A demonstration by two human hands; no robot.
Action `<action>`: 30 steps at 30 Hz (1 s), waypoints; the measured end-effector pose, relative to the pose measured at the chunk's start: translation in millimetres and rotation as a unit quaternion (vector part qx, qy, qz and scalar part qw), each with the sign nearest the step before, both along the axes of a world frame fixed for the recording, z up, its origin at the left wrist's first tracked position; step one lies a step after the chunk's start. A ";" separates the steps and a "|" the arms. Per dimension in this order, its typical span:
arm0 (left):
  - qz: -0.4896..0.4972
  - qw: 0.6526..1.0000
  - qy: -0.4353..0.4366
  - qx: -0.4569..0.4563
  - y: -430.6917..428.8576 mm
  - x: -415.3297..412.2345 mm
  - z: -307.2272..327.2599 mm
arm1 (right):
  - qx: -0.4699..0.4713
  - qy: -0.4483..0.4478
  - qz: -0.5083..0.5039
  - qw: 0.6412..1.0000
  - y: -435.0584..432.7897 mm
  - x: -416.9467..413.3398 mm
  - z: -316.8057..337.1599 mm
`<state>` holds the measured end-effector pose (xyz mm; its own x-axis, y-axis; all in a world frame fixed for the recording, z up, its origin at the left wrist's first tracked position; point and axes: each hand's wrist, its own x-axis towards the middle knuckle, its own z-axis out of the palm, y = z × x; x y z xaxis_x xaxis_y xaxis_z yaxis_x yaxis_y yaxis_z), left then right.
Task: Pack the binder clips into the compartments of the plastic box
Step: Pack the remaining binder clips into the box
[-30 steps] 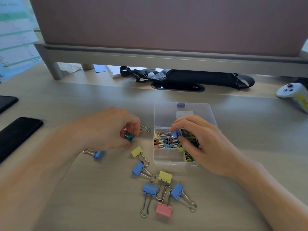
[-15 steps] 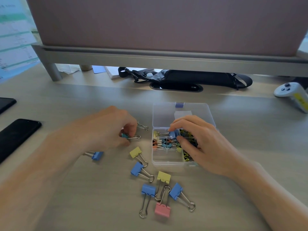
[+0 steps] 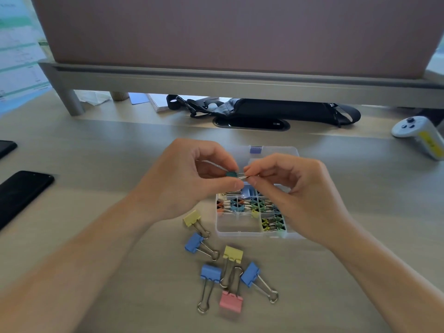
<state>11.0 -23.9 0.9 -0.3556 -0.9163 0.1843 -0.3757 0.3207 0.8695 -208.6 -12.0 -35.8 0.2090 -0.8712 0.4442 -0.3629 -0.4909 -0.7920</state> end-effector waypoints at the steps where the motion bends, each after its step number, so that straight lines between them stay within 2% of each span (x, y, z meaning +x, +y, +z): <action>1: 0.005 1.000 0.027 0.002 -1.3 0.5 -2.6 | 0.016 -0.019 0.001 1.000 -1.3 -1.8 -1.4; 3: 0.002 0.998 0.057 0.009 -3.7 2.2 -7.2 | 0.033 -0.032 0.000 0.999 -3.2 -3.3 -3.0; 6: 0.002 0.999 0.036 0.009 -7.5 4.3 -15.1 | 0.022 0.022 -0.014 0.999 -4.6 -1.9 -7.0; 8: -0.002 1.000 -0.012 -0.011 -9.2 4.7 -20.0 | -0.013 0.089 -0.024 0.996 -5.2 -0.5 -8.9; 11: -0.020 0.988 -0.118 -0.095 -11.3 4.7 -26.8 | -0.070 0.180 -0.023 0.981 -7.8 1.2 -12.2; 15: -0.031 0.956 -0.217 -0.197 -12.9 7.2 -30.3 | -0.104 0.238 -0.016 0.966 -10.3 2.9 -13.1; 19: -0.028 0.948 -0.234 -0.213 -11.1 7.6 -32.3 | -0.086 0.265 -0.014 0.960 -8.9 3.3 -10.6; 30: -0.024 0.950 -0.248 -0.189 -10.8 11.5 -35.4 | -0.086 0.295 0.009 0.952 -8.5 -1.2 -13.2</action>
<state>22.5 -34.7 -34.5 -0.5250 -0.7982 0.2954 -0.6857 0.6023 0.4087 -209.7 -20.5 -49.1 0.4799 -0.7909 0.3798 -0.7107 -0.6042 -0.3603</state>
